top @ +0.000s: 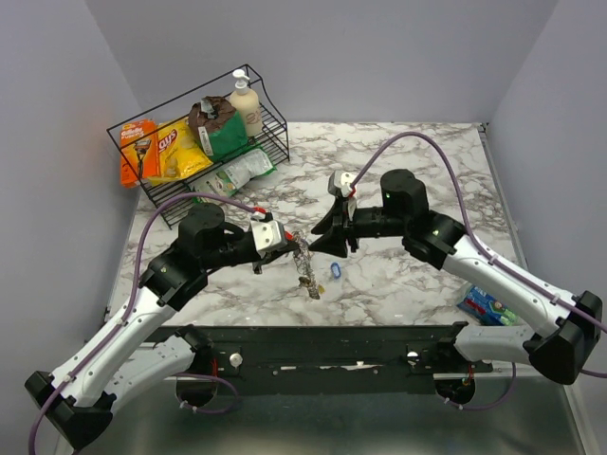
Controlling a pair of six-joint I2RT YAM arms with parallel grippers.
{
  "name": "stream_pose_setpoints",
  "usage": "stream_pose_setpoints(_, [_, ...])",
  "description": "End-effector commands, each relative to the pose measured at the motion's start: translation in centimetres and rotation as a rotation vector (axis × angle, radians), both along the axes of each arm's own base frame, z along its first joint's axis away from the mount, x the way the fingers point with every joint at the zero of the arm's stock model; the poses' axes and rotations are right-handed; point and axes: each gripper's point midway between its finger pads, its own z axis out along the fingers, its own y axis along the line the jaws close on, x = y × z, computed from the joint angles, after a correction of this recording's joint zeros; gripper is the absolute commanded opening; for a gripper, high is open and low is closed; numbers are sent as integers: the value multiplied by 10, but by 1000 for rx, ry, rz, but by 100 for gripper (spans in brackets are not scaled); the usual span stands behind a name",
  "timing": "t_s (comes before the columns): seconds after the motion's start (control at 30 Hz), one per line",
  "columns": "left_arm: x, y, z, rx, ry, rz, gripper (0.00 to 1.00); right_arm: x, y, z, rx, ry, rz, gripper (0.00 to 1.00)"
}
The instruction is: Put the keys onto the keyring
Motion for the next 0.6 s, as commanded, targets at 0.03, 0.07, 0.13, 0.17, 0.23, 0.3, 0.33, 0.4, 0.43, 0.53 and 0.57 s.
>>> stream_pose_setpoints(0.03, [-6,-5,17,-56,-46,-39,0,3,-7,8,30,-76,-39,53])
stream_pose_setpoints(0.07, [-6,-5,15,-54,-41,-39,0,4,-7,7,27,-76,-46,53])
stream_pose_setpoints(0.13, [-6,-5,15,-53,-43,-36,0,5,-9,6,26,-78,-53,54])
stream_pose_setpoints(0.17, [-5,-5,15,-52,-40,-33,0,9,-10,4,19,-71,-87,54])
stream_pose_setpoints(0.23, [-3,-3,12,-35,-37,-18,0,16,-15,-2,3,-64,-140,56])
stream_pose_setpoints(0.3, [-1,0,12,-22,-45,-1,0,27,-23,-10,-17,-55,-217,57])
stream_pose_setpoints(0.33, [-1,2,9,-10,-42,8,0,29,-26,-11,-17,-56,-234,57])
stream_pose_setpoints(0.4, [-2,4,10,-6,-51,13,0,33,-32,-23,-39,-33,-279,58])
stream_pose_setpoints(0.43, [-1,5,9,-4,-51,17,0,35,-35,-25,-43,-29,-300,59])
stream_pose_setpoints(0.53, [-3,6,7,-7,-46,17,0,42,-46,-43,-68,8,-375,61])
stream_pose_setpoints(0.57, [-4,6,4,-3,-39,14,0,46,-51,-50,-76,37,-422,61])
